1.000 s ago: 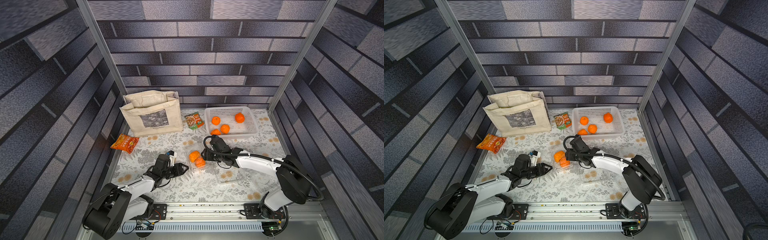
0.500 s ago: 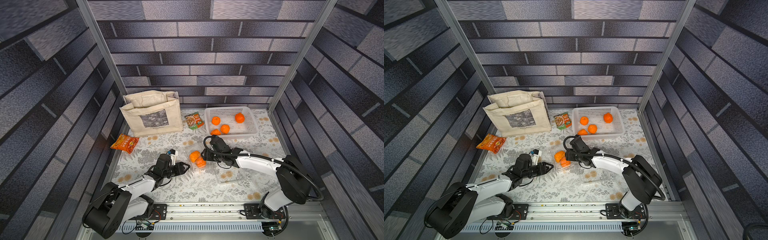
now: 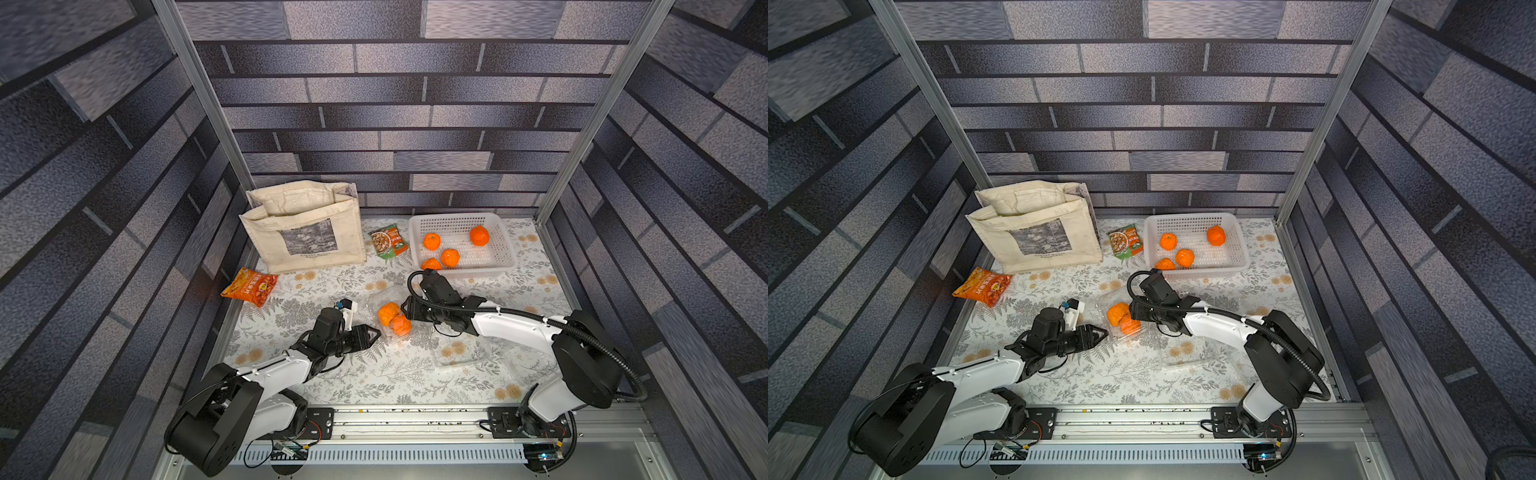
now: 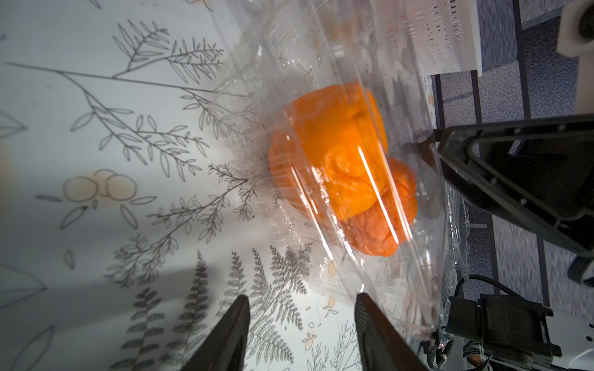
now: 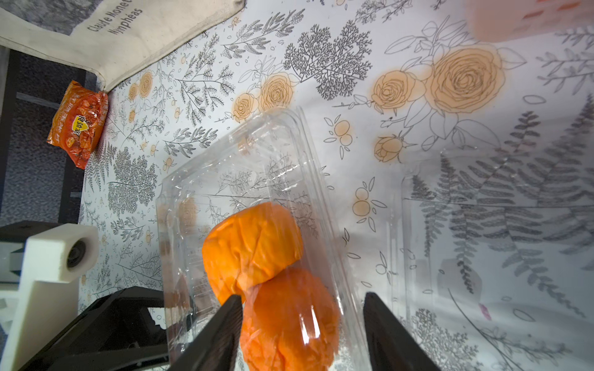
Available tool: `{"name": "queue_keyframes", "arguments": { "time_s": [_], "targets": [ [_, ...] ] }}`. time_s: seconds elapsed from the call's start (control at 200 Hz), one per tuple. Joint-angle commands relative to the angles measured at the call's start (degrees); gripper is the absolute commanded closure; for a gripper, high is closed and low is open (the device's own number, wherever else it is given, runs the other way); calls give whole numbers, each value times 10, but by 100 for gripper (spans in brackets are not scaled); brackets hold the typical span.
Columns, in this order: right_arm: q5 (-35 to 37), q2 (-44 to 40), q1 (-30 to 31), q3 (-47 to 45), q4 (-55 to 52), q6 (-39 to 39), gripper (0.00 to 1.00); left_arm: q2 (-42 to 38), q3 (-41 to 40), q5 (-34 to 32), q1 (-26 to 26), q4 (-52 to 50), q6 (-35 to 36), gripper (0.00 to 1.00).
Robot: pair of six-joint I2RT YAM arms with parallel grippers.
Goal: Take oranges out of containers
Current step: Open the packing box at the center of the board.
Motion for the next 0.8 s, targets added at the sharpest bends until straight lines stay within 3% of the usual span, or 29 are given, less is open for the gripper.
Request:
{"name": "queue_keyframes", "arguments": {
  "time_s": [0.0,0.456,0.791],
  "targets": [
    [-11,-4,10,-12,10,13,38,-7,11,-5,-6,2,-1,45],
    [-2,7,30,0,-12,15,40,-23,1,-21,3,14,-16,42],
    [0,27,41,25,-17,12,41,18,0,-7,14,80,-40,41]
  ]
}}
